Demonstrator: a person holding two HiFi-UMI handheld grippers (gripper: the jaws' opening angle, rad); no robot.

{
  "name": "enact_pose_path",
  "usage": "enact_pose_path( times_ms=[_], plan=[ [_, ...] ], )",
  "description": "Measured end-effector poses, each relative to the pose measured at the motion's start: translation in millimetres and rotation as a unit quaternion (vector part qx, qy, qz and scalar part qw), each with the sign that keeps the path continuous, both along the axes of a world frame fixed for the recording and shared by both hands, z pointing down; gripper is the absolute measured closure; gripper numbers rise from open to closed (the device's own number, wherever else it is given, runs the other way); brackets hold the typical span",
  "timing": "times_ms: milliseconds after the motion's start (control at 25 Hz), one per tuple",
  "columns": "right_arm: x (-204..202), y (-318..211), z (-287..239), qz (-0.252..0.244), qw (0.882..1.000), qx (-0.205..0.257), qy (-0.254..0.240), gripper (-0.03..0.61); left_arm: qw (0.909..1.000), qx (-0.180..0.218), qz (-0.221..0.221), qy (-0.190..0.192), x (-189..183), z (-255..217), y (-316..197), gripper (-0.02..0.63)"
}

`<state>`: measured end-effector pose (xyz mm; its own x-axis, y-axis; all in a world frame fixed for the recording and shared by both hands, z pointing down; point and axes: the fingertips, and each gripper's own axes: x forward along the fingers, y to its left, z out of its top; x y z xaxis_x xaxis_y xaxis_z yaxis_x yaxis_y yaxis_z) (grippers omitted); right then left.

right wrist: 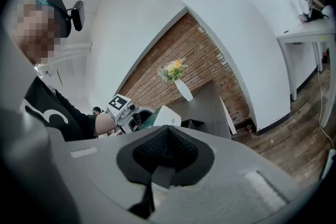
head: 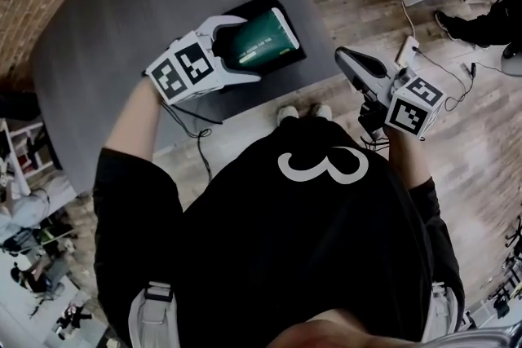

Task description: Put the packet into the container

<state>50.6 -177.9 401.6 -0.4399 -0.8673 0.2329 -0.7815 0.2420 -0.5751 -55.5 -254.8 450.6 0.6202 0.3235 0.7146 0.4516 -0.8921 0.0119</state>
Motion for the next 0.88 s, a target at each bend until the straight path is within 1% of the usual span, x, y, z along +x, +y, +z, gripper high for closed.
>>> enact_pose_path(
  times_ms=[160,280,440,720,880],
  plan=[
    [-2.4,1.2,6.2,0.005,1.0,-0.005,-0.01,0.577,0.999,0.006,0.027,-0.037,-4.7,16.6,-0.7,0.142],
    [-0.9,2.0,7.1,0.006,1.0,-0.008,-0.009,0.577,0.9979,0.005,0.039,-0.051,-0.8,27.2,-0.7,0.141],
    [-3.9,-1.7,8.2,0.008,1.0,-0.009,-0.004,0.577,0.9964,0.003,0.053,-0.067,-5.6,41.4,-0.4,0.137],
    [3.4,-3.3,6.6,0.008,1.0,-0.008,-0.014,0.577,0.9977,0.013,0.039,-0.054,3.6,41.7,5.0,0.133],
    [6.8,1.6,4.7,0.006,1.0,-0.007,-0.023,0.577,0.9983,0.026,0.016,-0.049,6.1,41.2,3.1,0.101]
  ],
)
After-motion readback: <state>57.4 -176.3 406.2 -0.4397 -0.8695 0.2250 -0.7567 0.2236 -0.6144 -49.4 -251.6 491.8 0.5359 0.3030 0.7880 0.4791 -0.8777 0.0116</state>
